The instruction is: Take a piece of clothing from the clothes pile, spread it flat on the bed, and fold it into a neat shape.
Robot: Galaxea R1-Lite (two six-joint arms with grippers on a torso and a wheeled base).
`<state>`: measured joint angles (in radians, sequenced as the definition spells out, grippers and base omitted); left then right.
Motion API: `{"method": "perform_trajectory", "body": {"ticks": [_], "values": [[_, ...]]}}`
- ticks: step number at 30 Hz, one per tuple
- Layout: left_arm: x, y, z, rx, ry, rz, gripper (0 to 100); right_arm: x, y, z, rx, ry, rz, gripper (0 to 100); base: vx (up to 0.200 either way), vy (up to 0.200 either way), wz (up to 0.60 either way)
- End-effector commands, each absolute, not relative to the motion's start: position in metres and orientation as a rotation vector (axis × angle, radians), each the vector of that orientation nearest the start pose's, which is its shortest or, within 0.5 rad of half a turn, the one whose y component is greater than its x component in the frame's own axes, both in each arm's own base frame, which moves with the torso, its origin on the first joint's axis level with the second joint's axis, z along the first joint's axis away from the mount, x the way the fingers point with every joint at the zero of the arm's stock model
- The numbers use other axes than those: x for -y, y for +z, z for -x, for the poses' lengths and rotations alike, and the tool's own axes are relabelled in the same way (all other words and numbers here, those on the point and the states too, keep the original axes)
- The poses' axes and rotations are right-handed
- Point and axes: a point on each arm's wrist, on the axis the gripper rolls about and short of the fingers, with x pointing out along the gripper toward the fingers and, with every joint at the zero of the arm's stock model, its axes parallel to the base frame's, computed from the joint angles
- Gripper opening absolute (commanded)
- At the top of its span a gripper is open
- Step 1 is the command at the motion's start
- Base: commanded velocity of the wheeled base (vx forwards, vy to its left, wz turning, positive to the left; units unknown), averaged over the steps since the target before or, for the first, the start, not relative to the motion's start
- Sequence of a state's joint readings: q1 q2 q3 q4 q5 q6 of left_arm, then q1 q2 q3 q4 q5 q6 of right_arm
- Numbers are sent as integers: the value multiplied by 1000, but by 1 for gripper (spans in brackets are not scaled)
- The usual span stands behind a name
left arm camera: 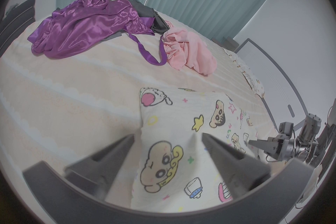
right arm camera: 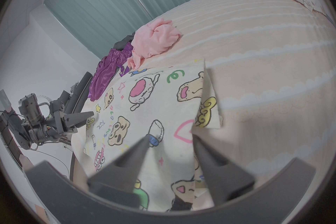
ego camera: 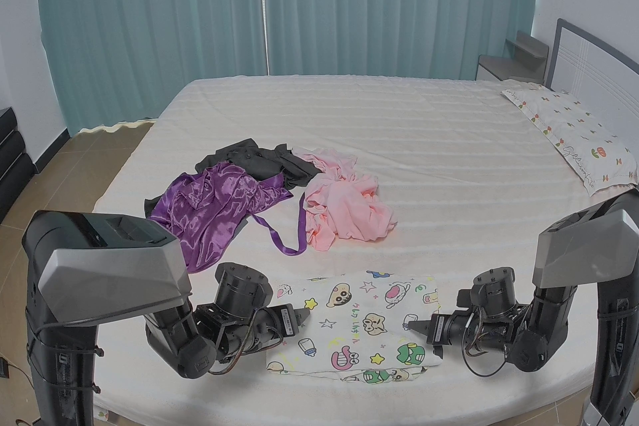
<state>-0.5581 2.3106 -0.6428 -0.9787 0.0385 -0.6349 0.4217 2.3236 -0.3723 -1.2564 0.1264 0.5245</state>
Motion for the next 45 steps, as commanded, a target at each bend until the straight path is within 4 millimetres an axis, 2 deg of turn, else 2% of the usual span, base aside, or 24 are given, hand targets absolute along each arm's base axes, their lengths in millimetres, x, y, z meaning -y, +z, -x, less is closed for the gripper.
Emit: {"method": "perform_trajectory", "body": {"ticks": [1, 5, 6, 8, 15, 19, 20, 27, 36, 45], "values": [[172, -22, -286, -793, -255, 403, 100, -116, -28, -253, -816, 329, -391, 100, 0, 0, 0], [166, -14, -285, -770, -231, 479, 100, -111, -24, -238, -849, 326, -384, 100, 0, 0, 0], [161, -11, -276, -794, -237, 524, 100, -105, -24, -223, -885, 326, -381, 100, 0, 0, 0], [156, -8, -265, -827, -281, 562, 100, -102, -27, -213, -921, 345, -379, 100, 0, 0, 0], [148, -7, -256, -827, -304, 668, 100, -108, -45, -214, -878, 403, -394, 100, 0, 0, 0], [143, -6, -259, -809, -293, 681, 100, -113, -50, -209, -896, 419, -383, 100, 0, 0, 0], [142, -7, -260, -809, -290, 683, 100, -113, -50, -208, -898, 418, -382, 0, 0, 0, 0], [140, -11, -261, -819, -276, 682, 100, -109, -48, -202, -914, 405, -374, 0, 0, 0, 0], [139, -12, -261, -815, -269, 681, 100, -102, -29, -190, -897, 409, -373, 0, 0, 0, 0], [139, -12, -261, -816, -268, 679, 100, -100, -26, -183, -949, 393, -352, 0, 0, 0, 0]]}}
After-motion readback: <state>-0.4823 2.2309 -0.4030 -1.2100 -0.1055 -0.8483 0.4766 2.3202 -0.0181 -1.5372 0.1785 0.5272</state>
